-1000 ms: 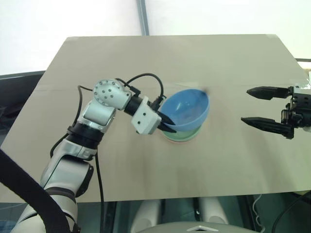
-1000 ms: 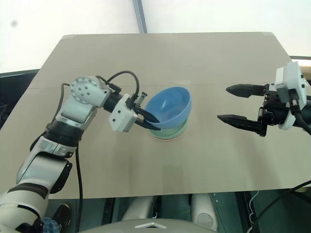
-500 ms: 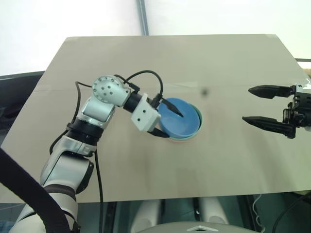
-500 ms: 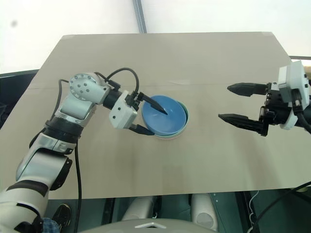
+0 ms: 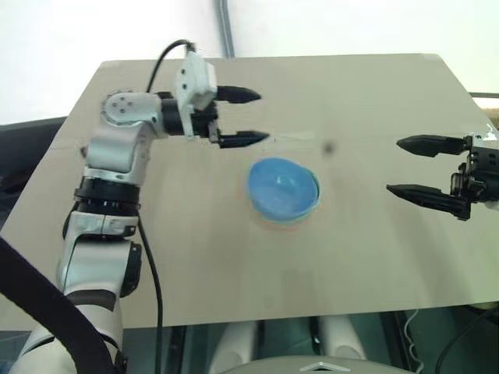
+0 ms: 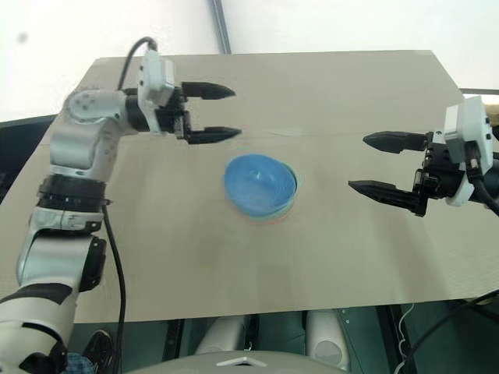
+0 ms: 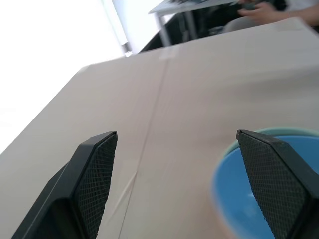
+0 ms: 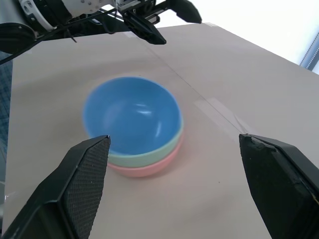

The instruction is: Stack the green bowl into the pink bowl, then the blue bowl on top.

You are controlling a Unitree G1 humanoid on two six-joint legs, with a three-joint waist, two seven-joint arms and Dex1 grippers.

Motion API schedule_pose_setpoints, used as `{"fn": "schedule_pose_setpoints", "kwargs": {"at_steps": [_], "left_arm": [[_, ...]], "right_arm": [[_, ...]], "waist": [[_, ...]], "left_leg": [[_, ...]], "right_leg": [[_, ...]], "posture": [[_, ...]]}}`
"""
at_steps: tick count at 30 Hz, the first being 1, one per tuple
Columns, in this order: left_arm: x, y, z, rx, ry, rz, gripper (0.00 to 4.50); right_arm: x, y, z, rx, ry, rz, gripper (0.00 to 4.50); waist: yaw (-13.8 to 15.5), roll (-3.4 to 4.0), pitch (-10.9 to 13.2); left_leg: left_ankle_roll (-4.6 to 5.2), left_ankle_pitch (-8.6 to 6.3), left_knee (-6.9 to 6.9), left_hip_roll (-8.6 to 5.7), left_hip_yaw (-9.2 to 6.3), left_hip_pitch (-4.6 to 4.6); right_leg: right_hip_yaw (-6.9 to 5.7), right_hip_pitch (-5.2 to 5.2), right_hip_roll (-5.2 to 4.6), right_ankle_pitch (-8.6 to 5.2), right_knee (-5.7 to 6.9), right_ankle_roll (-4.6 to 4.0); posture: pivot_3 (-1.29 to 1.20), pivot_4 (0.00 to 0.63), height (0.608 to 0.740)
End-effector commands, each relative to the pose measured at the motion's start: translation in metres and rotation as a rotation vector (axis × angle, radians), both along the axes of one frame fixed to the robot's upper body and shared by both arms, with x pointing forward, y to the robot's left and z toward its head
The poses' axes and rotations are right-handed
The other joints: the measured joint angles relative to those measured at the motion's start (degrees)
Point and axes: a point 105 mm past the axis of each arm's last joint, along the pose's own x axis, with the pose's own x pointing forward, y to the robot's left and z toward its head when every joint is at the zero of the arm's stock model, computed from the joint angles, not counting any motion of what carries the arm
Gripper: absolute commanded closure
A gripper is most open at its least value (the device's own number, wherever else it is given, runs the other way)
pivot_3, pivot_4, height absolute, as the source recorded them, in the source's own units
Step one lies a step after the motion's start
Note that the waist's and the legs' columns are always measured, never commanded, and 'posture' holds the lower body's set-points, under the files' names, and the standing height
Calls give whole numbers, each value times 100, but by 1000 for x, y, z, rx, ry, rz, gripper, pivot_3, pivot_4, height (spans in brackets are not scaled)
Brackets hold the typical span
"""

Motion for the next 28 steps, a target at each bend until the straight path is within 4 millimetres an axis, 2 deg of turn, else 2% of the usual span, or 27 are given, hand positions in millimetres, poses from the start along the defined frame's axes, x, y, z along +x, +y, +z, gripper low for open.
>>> {"fn": "schedule_pose_setpoints", "kwargs": {"at_steps": [1,6,10,16,23,28], "left_arm": [[-14,28,8,-51,18,74,466],[-28,59,3,-81,72,203,466],[-55,80,-5,-58,121,243,466],[-81,80,-8,-64,142,205,466],[-98,71,-11,-69,178,107,466],[-100,70,-13,-51,174,92,466]], "right_arm": [[-5,1,7,3,-35,14,0],[-5,0,4,4,-22,14,0],[-5,-3,1,2,-1,16,0],[-5,-11,-4,-6,13,3,0],[-9,-21,-9,-27,12,-5,0],[-10,-26,-18,-71,14,-26,0]], "waist": [[19,0,0],[88,-2,1],[79,0,1],[111,0,1],[190,0,1],[194,1,1]], "left_leg": [[0,0,-1,1,0,0],[0,0,2,12,-13,-15],[-1,-1,-4,15,-10,-9],[-1,-1,-8,20,-5,-6],[-1,-1,-13,20,3,-4],[-1,-1,-13,21,5,-2]], "right_leg": [[1,0,0,0,-1,0],[-9,-5,-7,0,-6,0],[-5,-3,-9,0,-7,0],[-3,-1,-9,1,-8,-2],[3,-3,-8,2,-10,-3],[3,-2,-7,2,-9,-4]], "posture": [[0,150,740],[0,150,740],[0,150,740],[0,150,740],[0,150,740],[0,150,740]]}}
